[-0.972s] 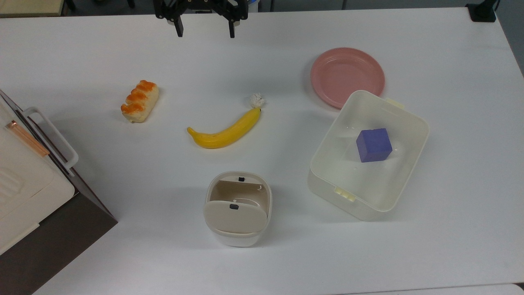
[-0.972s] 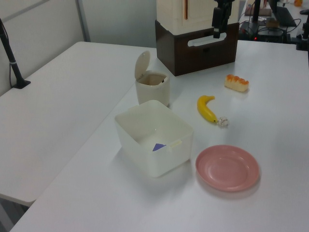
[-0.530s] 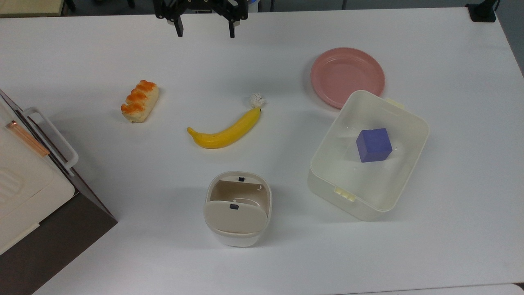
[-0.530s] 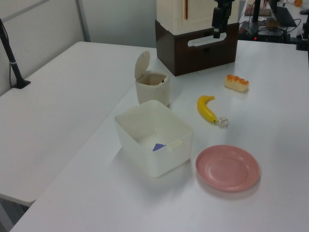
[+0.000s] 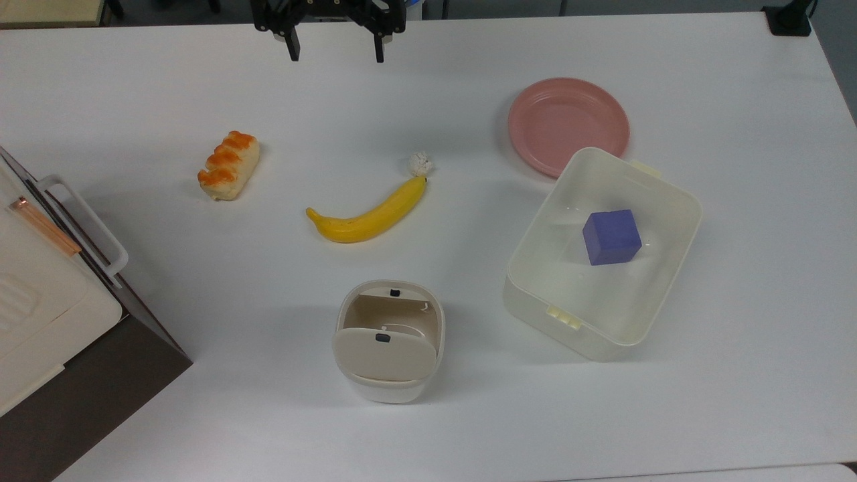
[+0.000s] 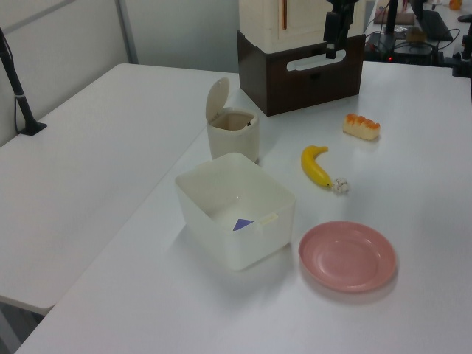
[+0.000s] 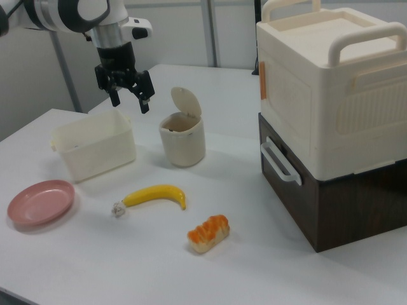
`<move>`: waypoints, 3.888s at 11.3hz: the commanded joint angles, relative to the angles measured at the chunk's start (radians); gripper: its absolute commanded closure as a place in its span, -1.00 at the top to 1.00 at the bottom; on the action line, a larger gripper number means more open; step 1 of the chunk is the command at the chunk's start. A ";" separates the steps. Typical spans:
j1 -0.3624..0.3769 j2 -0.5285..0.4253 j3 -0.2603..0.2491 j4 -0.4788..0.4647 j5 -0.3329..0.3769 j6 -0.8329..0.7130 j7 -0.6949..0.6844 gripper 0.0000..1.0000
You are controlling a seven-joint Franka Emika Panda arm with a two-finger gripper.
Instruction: Grab it up and put it in the trash
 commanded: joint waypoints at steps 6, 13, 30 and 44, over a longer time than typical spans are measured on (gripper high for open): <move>0.002 -0.024 -0.006 -0.018 0.002 0.023 -0.023 1.00; -0.004 -0.018 -0.005 -0.029 0.003 0.043 -0.024 1.00; -0.003 -0.158 0.054 -0.615 -0.024 0.482 -0.021 1.00; 0.068 -0.027 0.057 -0.755 -0.024 0.671 -0.013 1.00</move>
